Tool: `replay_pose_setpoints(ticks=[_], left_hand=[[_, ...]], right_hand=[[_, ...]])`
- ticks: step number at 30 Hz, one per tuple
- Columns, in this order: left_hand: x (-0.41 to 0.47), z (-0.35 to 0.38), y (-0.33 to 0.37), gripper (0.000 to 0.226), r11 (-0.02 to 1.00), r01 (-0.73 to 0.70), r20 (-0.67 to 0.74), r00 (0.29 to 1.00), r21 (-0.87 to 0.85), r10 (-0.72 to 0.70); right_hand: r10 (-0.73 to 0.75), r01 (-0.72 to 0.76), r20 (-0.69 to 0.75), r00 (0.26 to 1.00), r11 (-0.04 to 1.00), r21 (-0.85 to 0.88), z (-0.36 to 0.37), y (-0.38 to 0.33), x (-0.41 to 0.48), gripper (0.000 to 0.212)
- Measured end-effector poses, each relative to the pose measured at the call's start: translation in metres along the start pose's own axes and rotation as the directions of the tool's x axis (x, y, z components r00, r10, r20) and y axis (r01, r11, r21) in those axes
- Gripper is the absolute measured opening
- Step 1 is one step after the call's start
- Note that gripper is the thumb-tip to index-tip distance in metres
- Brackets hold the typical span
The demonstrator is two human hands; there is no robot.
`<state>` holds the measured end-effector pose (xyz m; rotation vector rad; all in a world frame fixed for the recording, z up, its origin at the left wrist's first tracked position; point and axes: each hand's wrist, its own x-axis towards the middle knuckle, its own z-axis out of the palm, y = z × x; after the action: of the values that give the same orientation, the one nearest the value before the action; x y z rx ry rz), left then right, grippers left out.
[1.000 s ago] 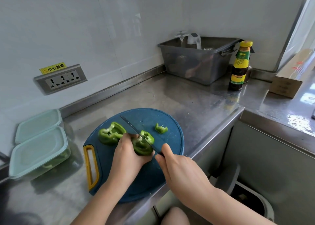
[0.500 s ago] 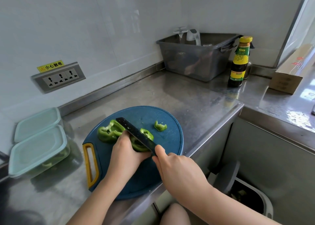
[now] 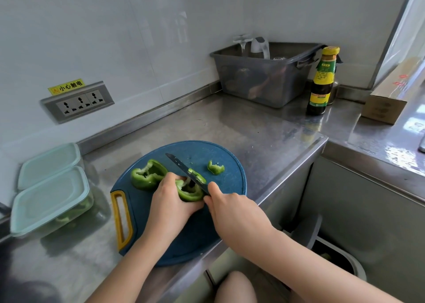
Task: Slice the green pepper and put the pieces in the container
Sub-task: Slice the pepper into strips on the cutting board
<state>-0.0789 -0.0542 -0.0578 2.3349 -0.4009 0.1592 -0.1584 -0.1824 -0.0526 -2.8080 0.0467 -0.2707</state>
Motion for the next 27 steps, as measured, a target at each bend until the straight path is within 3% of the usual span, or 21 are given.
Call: replay_pose_setpoints(ticks=[9,17,23,27], left_hand=[[-0.002,-0.002,0.000,0.051,0.999,-0.008,0.005,1.000,-0.031,0.008],[-0.006,-0.002,-0.003,0.054,0.998,-0.058,-0.007,0.998,-0.018,0.058],[-0.010,-0.008,-0.007,0.059,0.998,-0.050,-0.029,0.998,-0.025,0.050],[-0.003,-0.011,-0.010,0.061,0.999,-0.012,-0.049,0.999,-0.051,0.009]], right_hand=[[-0.024,0.018,0.176,0.984,0.999,0.034,-0.014,0.003,0.029,0.021],[0.053,-0.071,0.198,0.979,0.994,0.085,-0.013,-0.003,0.036,0.015],[0.104,-0.182,0.272,0.957,0.943,0.279,-0.027,0.006,0.056,0.024],[0.103,-0.219,0.239,0.966,0.818,0.531,-0.039,0.020,0.044,0.033]])
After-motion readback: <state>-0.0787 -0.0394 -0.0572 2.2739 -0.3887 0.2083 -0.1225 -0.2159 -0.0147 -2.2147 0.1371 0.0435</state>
